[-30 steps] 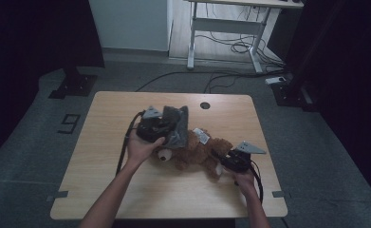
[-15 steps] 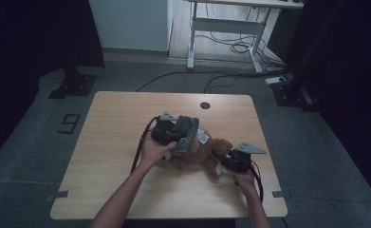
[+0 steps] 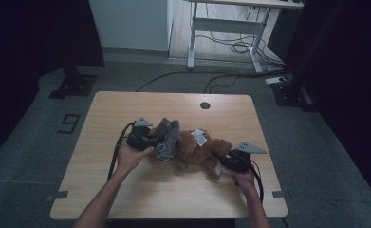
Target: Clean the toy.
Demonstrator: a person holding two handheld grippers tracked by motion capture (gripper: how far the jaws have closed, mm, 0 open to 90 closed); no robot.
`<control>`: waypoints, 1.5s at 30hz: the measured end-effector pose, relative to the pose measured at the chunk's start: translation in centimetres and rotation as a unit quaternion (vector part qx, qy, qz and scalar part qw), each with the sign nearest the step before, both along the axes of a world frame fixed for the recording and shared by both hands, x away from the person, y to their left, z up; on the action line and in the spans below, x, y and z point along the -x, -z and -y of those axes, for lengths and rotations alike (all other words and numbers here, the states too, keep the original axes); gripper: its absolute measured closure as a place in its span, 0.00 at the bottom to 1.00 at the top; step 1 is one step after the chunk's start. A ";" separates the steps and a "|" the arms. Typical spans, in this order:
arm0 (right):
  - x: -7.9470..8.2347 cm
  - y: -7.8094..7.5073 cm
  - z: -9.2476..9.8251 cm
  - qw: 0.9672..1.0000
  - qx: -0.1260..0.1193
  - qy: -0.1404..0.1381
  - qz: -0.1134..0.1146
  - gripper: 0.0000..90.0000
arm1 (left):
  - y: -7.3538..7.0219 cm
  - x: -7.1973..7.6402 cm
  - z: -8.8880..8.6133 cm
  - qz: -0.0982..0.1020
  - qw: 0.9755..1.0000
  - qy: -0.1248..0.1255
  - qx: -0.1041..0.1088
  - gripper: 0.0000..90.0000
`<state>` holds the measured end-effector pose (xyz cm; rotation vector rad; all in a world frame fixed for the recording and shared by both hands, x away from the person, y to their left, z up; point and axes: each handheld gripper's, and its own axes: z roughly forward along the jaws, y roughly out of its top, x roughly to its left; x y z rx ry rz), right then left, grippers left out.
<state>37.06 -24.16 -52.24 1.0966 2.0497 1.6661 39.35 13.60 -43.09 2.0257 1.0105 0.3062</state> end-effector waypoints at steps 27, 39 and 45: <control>0.1 0.1 -0.2 1.000 0.003 0.001 0.005 0.72 | -1.3 -2.8 15.0 -0.040 0.992 0.119 -0.029 0.88; -0.1 0.2 0.0 1.000 0.006 0.005 -0.001 0.72 | 0.4 -1.5 11.8 -0.061 0.992 0.111 -0.026 0.88; -0.2 0.3 -0.1 1.000 0.000 0.004 -0.002 0.72 | 0.5 -0.9 8.0 -0.063 0.993 0.094 -0.032 0.88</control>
